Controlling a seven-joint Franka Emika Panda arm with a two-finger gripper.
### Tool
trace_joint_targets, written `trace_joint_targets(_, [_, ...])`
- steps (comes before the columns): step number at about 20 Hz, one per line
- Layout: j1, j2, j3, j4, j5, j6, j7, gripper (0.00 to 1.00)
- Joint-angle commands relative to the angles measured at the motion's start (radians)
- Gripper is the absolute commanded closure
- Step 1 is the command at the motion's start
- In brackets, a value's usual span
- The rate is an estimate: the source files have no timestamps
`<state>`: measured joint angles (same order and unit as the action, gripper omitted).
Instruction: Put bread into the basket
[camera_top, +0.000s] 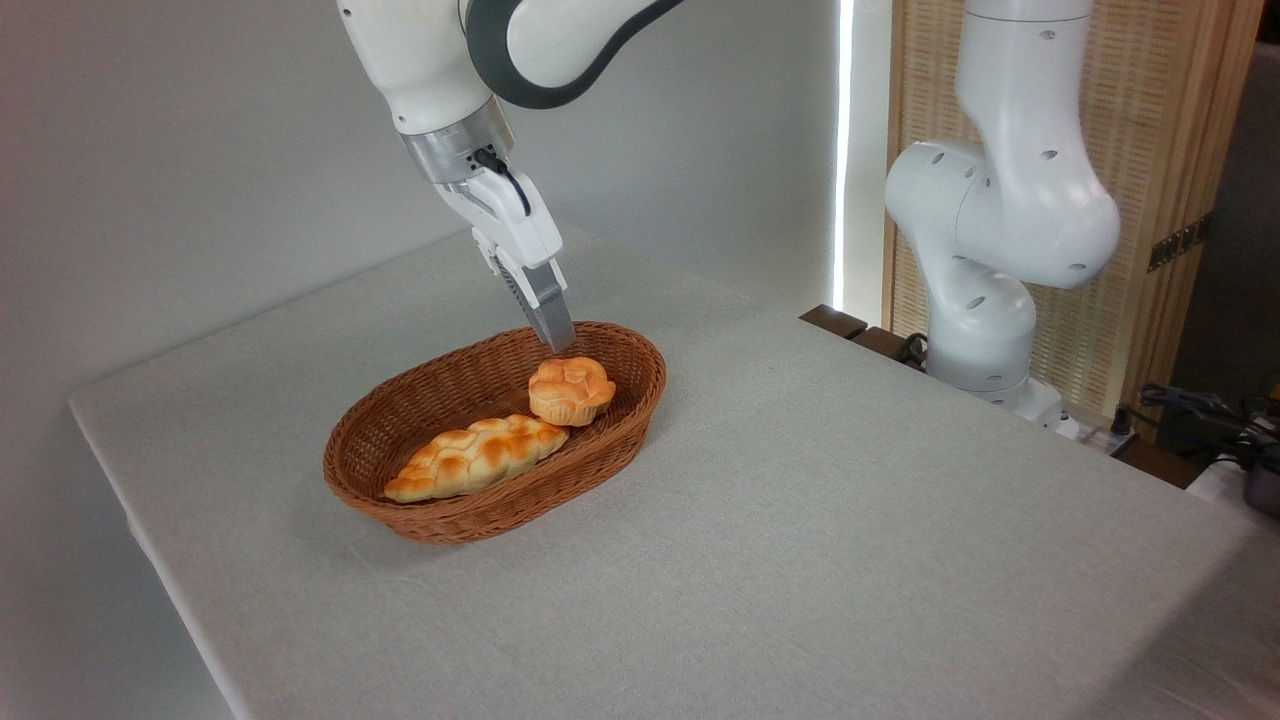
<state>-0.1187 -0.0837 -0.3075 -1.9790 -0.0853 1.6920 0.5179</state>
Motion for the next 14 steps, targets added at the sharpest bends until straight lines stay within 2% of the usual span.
trace_joint_targets(1, [0.005, -0.014, 0.013, -0.001, -0.001, -0.012, 0.007, 0.00])
trace_joint_targets(3, [0.008, -0.025, 0.033, 0.012, 0.001, -0.012, 0.011, 0.00])
trace_joint_targets(6, [0.008, -0.027, 0.115, 0.101, 0.002, -0.029, 0.020, 0.00])
trace_joint_targets(12, [0.008, -0.024, 0.290, 0.271, -0.001, -0.152, 0.180, 0.00])
trace_joint_targets(14, [0.008, -0.024, 0.329, 0.290, -0.001, -0.156, 0.186, 0.00])
